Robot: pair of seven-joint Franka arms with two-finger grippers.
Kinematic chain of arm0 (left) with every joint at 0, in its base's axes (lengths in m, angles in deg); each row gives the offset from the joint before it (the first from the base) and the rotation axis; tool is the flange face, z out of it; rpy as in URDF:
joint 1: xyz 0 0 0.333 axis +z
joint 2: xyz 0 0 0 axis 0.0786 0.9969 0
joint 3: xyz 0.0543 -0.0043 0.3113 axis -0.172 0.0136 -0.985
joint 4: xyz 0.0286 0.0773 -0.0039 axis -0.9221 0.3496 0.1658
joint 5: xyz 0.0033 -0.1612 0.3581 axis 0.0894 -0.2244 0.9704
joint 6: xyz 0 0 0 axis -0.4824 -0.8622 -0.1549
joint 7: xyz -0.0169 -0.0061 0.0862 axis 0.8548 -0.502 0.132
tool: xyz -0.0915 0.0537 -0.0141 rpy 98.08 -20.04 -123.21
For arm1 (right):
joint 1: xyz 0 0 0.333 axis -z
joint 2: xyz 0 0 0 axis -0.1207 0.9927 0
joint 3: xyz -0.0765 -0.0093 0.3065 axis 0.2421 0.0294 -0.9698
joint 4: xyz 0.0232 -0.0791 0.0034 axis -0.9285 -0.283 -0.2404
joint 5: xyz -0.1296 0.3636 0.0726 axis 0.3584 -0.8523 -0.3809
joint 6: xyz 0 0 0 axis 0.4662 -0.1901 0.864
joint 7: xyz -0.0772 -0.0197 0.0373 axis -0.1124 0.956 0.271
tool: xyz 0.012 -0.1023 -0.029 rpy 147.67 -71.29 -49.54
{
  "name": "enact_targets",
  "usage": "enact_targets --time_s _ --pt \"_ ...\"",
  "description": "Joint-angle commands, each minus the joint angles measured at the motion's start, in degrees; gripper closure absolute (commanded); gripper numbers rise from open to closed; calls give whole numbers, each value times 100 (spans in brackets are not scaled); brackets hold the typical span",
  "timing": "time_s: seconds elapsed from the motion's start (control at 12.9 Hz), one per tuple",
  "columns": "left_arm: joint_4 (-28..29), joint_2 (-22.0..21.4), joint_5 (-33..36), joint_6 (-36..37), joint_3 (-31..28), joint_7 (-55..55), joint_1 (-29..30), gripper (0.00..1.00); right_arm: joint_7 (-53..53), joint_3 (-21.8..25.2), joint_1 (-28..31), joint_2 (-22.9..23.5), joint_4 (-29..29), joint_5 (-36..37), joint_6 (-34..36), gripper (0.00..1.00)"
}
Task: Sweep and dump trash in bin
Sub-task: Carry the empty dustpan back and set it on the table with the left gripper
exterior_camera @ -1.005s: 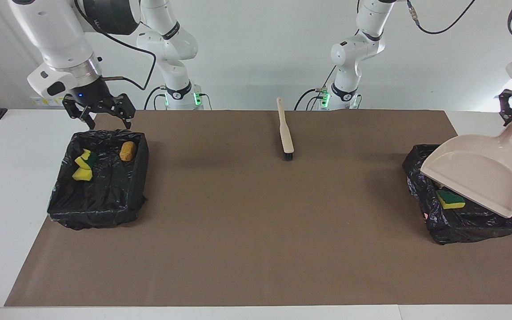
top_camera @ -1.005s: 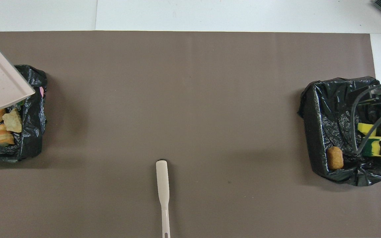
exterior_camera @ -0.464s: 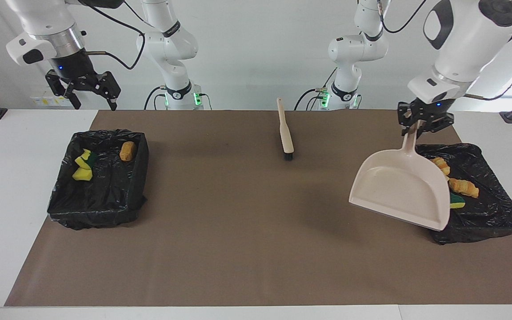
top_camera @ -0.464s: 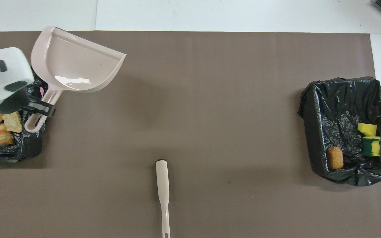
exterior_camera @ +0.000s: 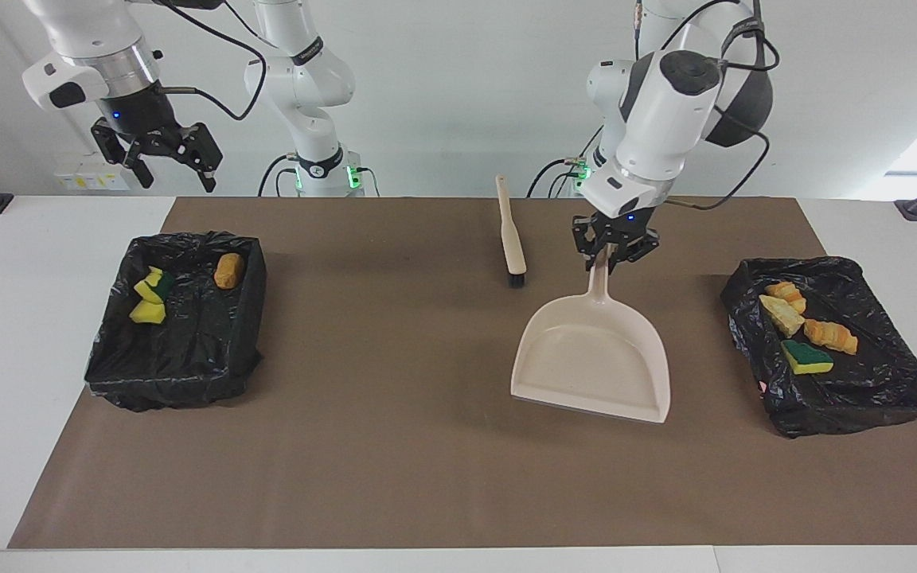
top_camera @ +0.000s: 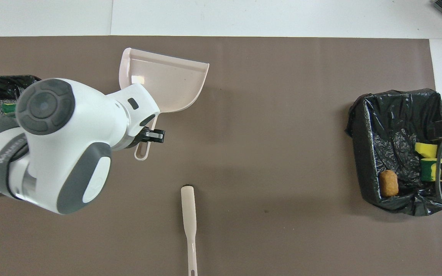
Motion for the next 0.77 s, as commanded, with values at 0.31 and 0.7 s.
enact_targets --time_s 0.31,0.7 --pt "223 774 -89 -1056 -128 781 -752 100 -103 -10 -4 -102 -91 -125 66 0" --pt "365 958 -89 -1319 -128 623 -883 100 -103 -10 -4 -102 -83 -125 66 0"
